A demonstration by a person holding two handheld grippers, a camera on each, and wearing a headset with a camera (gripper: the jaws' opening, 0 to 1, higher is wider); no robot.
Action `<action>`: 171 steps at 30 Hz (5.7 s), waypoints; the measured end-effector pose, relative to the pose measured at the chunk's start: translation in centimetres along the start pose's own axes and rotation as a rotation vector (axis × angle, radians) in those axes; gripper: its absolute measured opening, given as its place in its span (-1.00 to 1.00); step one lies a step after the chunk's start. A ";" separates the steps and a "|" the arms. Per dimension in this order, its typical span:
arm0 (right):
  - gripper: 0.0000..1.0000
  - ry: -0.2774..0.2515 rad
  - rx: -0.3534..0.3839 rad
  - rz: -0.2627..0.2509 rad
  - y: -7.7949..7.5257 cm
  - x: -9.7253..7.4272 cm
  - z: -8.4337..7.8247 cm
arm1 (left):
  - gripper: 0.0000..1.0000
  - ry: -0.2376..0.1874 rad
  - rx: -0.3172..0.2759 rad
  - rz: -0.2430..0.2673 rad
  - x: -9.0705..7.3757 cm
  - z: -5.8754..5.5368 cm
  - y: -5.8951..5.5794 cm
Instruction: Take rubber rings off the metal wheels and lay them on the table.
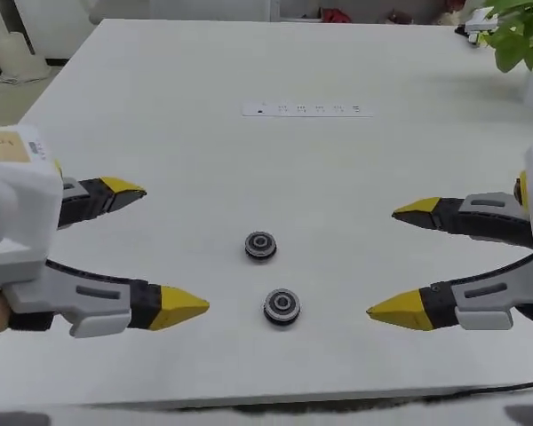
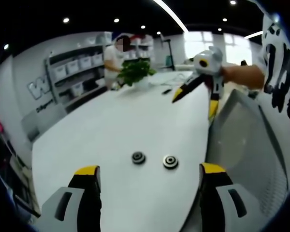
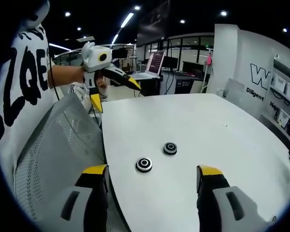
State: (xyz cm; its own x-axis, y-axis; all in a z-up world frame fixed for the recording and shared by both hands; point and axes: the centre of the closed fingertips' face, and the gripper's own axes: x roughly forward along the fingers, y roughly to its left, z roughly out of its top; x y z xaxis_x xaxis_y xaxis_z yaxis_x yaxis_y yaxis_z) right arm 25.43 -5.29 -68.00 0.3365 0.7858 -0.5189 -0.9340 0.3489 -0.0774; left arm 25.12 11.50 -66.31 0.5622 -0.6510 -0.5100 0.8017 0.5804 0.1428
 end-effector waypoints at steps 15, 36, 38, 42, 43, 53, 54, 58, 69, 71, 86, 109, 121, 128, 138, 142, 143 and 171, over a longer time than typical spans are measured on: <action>0.36 -0.020 -0.015 0.032 -0.6 2.0 0.1 | 0.68 0.001 0.035 -0.046 1.7 0.1 -0.2; 0.23 -0.009 -0.029 0.085 -1.7 4.6 -0.6 | 0.56 0.008 0.042 -0.118 4.7 0.0 -0.1; 0.22 -0.001 -0.036 0.095 -1.6 4.9 -0.9 | 0.55 0.010 0.043 -0.126 5.1 -0.1 -0.3; 0.16 0.015 -0.053 0.104 -1.6 5.4 -1.4 | 0.52 0.013 0.047 -0.137 5.7 -0.3 -0.4; 0.14 0.017 -0.058 0.107 -1.5 5.5 -1.5 | 0.48 0.011 0.050 -0.137 5.8 -0.3 -0.5; 0.07 0.044 -0.070 0.142 -1.3 6.8 -2.8 | 0.33 0.022 0.068 -0.166 7.3 -1.0 -0.8; 0.07 0.045 -0.067 0.145 -1.3 6.9 -2.9 | 0.33 0.023 0.068 -0.169 7.4 -1.1 -0.9; 0.03 0.056 -0.071 0.154 -1.3 7.3 -3.4 | 0.31 0.028 0.059 -0.184 8.0 -1.4 -1.1; -0.02 0.100 -0.095 0.198 -0.6 8.6 -4.5 | 0.25 0.052 0.053 -0.222 9.6 -2.1 -2.0; -0.03 0.108 -0.100 0.207 -0.5 8.9 -4.9 | 0.24 0.053 0.053 -0.226 9.8 -2.1 -2.1; -0.12 0.141 -0.095 0.249 -0.3 10.1 -5.9 | 0.06 0.099 0.054 -0.296 11.7 -3.4 -3.6; -0.12 0.144 -0.065 0.271 0.2 10.5 -6.5 | -0.46 0.165 0.063 -0.416 13.9 -5.0 -6.0; -0.13 0.149 -0.050 0.275 0.3 10.8 -6.7 | -0.62 0.165 -0.005 -0.403 14.6 -5.6 -5.8; -0.13 0.146 -0.041 0.274 0.3 10.9 -6.7 | -0.66 0.168 0.048 -0.401 14.6 -5.8 -6.3; -0.16 0.105 0.032 0.273 0.8 11.5 -6.3 | -0.71 0.146 0.082 -0.377 14.6 -5.8 -6.1; -0.21 0.109 0.064 0.285 1.1 11.8 -6.6 | -0.71 0.134 0.077 -0.374 14.4 -5.8 -6.2; -0.23 0.110 0.064 0.285 1.2 11.9 -6.8 | -0.71 0.134 0.077 -0.373 14.4 -5.8 -6.2; -0.57 0.107 0.076 0.289 2.1 12.6 -7.1 | -0.72 0.118 0.105 -0.356 14.5 -5.7 -6.2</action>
State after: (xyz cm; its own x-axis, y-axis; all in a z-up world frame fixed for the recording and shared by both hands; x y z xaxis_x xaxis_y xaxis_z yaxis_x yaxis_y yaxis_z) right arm 26.88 1.76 -80.73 0.0403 0.8010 -0.5974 -0.9760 0.1596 0.1482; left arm 27.11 1.30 -79.44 0.2231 -0.7384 -0.6364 0.9622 0.2716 0.0222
